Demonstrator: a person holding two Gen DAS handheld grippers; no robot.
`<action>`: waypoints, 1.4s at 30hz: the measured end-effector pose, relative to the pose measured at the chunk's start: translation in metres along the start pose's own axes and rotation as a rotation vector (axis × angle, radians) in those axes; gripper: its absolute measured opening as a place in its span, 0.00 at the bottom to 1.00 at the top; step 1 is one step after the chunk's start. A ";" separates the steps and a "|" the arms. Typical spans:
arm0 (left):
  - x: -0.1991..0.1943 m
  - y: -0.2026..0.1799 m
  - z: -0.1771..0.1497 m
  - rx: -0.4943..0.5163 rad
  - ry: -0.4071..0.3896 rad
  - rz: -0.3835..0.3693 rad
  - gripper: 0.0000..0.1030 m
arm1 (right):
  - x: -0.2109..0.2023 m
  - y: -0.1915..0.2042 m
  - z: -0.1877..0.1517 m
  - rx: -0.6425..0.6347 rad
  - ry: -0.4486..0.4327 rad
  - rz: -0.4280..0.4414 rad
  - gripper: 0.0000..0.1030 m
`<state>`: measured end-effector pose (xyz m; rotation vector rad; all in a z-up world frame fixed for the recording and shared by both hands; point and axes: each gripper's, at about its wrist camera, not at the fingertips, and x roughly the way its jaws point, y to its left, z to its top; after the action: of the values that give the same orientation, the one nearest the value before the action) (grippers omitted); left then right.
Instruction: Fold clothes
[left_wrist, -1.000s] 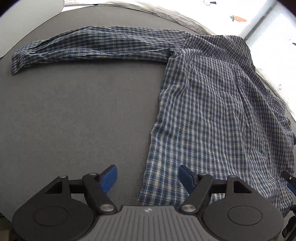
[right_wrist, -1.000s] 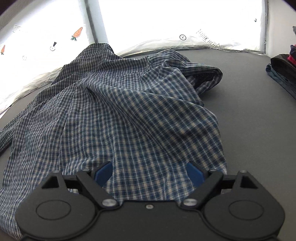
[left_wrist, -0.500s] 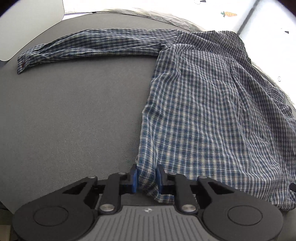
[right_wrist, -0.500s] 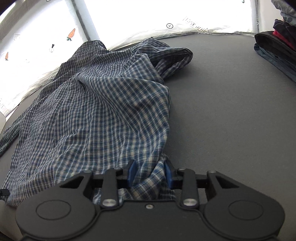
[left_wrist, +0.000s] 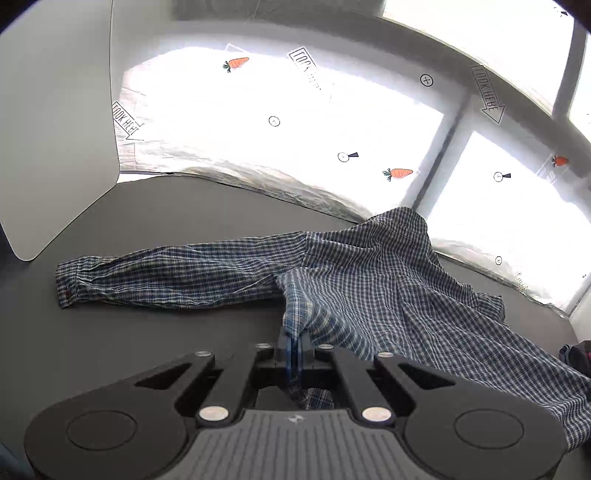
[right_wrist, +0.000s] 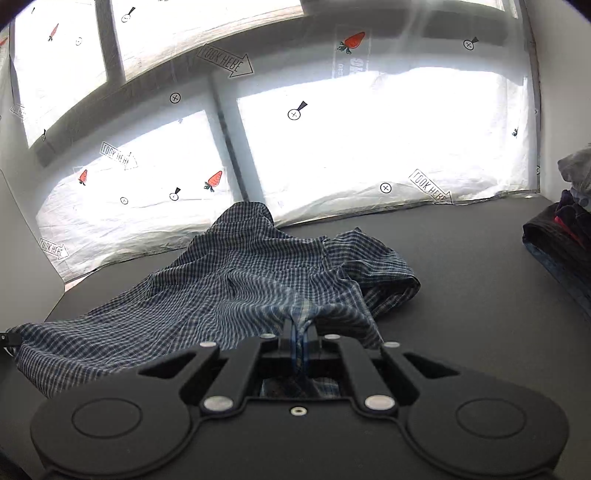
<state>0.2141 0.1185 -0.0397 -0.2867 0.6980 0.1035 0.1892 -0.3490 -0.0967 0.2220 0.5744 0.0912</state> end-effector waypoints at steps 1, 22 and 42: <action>-0.008 0.000 0.008 -0.008 -0.016 -0.004 0.03 | -0.009 0.003 0.008 0.011 -0.013 0.015 0.04; 0.073 0.076 -0.115 -0.017 0.397 0.270 0.44 | 0.032 -0.034 -0.081 0.264 0.329 -0.139 0.43; 0.087 0.059 -0.121 -0.007 0.350 0.357 0.71 | 0.050 -0.059 -0.116 0.418 0.340 -0.161 0.46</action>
<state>0.1943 0.1389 -0.1972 -0.1851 1.0931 0.4028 0.1687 -0.3773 -0.2315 0.5717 0.9469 -0.1525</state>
